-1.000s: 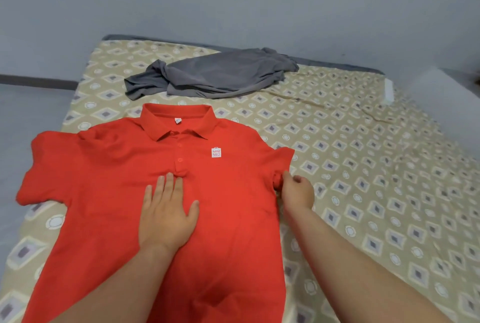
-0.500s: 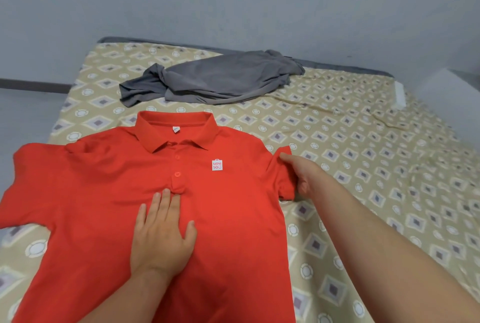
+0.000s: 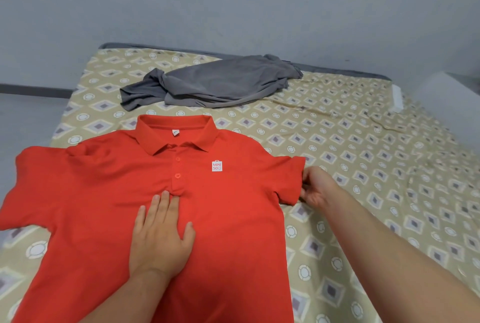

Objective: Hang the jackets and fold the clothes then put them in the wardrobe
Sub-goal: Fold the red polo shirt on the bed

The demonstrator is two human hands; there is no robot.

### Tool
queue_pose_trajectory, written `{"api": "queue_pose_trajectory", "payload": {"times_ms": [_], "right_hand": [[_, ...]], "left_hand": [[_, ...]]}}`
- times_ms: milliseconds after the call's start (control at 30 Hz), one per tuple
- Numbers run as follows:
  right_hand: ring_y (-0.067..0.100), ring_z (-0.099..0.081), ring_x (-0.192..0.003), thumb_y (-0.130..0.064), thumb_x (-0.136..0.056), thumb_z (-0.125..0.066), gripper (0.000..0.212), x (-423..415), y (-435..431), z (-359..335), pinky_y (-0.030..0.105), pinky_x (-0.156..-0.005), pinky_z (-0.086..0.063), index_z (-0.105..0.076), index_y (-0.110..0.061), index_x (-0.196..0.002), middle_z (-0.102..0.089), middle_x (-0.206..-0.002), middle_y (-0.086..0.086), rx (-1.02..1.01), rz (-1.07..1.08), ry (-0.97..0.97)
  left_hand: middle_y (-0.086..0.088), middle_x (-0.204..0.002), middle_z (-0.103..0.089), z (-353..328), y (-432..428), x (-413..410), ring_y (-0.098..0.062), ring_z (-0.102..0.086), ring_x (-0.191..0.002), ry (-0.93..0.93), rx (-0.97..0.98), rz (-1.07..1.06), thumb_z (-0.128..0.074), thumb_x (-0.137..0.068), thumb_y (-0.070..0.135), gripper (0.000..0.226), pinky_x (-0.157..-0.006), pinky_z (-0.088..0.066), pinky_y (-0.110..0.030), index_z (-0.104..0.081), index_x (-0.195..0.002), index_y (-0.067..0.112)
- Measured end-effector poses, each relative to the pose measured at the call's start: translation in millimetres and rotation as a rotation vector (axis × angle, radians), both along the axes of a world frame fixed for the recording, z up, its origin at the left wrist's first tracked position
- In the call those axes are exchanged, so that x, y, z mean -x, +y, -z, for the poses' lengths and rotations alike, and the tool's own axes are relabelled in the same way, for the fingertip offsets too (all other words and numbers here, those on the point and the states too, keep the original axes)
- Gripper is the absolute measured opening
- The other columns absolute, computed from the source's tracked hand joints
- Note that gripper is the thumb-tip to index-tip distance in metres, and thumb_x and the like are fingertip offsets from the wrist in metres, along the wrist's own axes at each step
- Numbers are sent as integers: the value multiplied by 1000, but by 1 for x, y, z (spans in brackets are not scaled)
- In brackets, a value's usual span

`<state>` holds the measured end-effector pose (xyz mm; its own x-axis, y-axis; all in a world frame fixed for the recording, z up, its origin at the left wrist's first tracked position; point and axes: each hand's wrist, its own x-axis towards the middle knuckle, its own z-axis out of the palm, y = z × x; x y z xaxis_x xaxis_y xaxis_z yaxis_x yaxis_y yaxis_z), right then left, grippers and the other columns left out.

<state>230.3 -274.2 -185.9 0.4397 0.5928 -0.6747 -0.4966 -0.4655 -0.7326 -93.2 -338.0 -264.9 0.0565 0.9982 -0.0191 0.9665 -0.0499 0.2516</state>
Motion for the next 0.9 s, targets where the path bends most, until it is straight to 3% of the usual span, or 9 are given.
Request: {"api": "queue_pose_trajectory", "payload": {"times_ms": [67, 167, 267, 367, 533, 600, 767, 833, 900], "right_hand": [[18, -41, -53, -8, -76, -44, 4, -2, 3, -6, 22, -43, -44, -47, -11, -74, -43, -69, 4, 59, -69, -83], [25, -65, -74, -46, -96, -54, 38, -6, 16, -7, 36, -66, -58, -62, -9, -100, -64, -90, 8, 116, -177, -70], [29, -68, -90, -24, -97, -56, 14, 8, 22, -4, 45, -83, -55, -64, -13, -101, -69, -99, 10, 202, -237, -60], [28, -62, -70, -6, -91, -51, 8, 16, 15, 9, 41, -64, -55, -58, -9, -94, -63, -81, 14, 218, -202, -101], [24, -57, -61, -10, -89, -52, 11, 14, 3, 24, 38, -66, -50, -56, -11, -99, -59, -79, 11, 395, -237, -362], [27, -59, -63, -11, -86, -55, 17, 13, 5, 28, 37, -61, -52, -59, -8, -102, -60, -79, 12, 451, -254, -567], [36, -59, -109, -31, -70, -72, 60, 33, 15, 37, 40, -88, -52, -51, -11, -123, -54, -122, 14, 476, -135, -930], [31, -66, -99, -32, -71, -76, 50, 31, 20, 38, 34, -82, -51, -64, -14, -115, -67, -111, 11, 455, -173, -911], [24, -68, -78, -16, -76, -73, 21, 18, 31, 34, 31, -79, -55, -74, -19, -97, -74, -87, 7, 386, -287, -787]], "left_hand": [[-7, -156, -38, 0, 0, 0, -22, -30, -147, 3, 3, -1, -21, -81, 54, 82, -122, -13, -42, -47, -147, 14], [-7, -156, -38, 1, 0, 0, -22, -31, -147, -10, -2, -2, -22, -81, 54, 81, -122, -13, -42, -47, -147, 13], [-6, -157, -37, 0, -1, 0, -21, -29, -148, 0, -2, -2, -22, -81, 54, 81, -123, -12, -41, -46, -147, 14], [-7, -156, -39, 0, -1, -1, -22, -31, -147, -2, -3, -1, -23, -81, 54, 81, -122, -13, -42, -46, -147, 14], [-7, -156, -39, -1, 0, 0, -22, -32, -147, -3, -3, -3, -22, -81, 55, 81, -122, -13, -42, -47, -147, 14], [-7, -155, -40, -1, -1, 0, -22, -32, -146, -5, -7, -4, -23, -81, 54, 81, -122, -14, -42, -48, -146, 14], [-7, -155, -40, 0, 0, 1, -22, -33, -146, -9, -6, -2, -24, -81, 54, 80, -122, -14, -42, -48, -146, 14], [-7, -155, -41, 0, 0, 1, -22, -33, -146, -20, -8, -3, -25, -80, 54, 80, -122, -15, -43, -49, -145, 14], [-7, -155, -41, 0, 0, 1, -22, -33, -146, -21, 0, -3, -26, -80, 53, 80, -122, -15, -43, -49, -146, 14]]}}
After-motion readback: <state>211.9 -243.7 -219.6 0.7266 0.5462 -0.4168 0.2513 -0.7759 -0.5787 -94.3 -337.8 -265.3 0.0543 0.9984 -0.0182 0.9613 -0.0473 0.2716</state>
